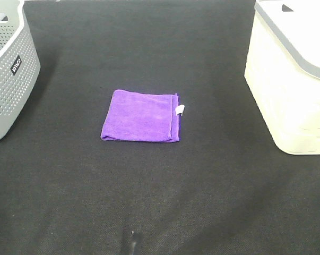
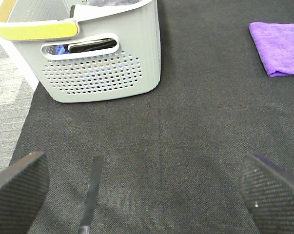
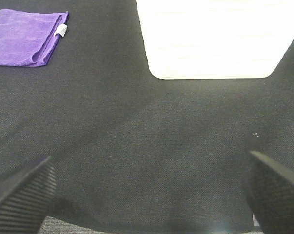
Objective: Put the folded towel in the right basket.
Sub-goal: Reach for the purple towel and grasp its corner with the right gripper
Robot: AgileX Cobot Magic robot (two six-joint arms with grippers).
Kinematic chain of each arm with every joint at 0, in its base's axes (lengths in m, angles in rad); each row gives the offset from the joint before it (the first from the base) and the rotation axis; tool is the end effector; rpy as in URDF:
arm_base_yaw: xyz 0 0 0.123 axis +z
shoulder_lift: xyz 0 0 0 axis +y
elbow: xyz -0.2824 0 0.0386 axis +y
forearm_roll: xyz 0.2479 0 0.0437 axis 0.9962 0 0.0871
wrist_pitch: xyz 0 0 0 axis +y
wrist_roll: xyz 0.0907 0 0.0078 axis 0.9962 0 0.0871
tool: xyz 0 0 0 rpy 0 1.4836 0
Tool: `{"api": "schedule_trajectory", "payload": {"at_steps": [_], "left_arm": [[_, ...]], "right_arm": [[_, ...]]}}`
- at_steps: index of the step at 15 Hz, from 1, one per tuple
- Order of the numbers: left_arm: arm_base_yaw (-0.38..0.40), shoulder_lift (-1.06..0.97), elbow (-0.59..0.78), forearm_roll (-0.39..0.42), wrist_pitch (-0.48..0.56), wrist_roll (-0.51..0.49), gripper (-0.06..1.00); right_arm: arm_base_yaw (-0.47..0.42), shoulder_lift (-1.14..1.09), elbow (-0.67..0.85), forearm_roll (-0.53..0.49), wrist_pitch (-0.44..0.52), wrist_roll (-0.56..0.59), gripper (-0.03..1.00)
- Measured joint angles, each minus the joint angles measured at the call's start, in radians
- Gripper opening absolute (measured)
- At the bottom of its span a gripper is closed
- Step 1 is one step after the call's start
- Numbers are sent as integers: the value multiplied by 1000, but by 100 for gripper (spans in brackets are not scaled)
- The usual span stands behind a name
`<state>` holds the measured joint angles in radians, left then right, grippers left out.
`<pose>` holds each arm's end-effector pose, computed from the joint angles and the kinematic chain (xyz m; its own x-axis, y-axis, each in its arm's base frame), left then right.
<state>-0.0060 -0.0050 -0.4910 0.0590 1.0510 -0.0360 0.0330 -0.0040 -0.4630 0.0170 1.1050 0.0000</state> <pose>-0.0042 0.0047 0.2756 -0.4500 -0.0040 -0.8930 -0.0427 0.9989 0.0171 -0.0034 0.0013 0.2634 -0.5234 -0.0096 -0.8520 -0.0419 0.9990 0.0145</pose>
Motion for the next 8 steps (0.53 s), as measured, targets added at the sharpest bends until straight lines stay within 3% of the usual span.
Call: {"api": "schedule_trajectory", "payload": {"at_steps": [8], "left_arm": [[0,0,0,0,0,0,99]], "right_arm": [[0,0,0,-1,0,0,98]]}}
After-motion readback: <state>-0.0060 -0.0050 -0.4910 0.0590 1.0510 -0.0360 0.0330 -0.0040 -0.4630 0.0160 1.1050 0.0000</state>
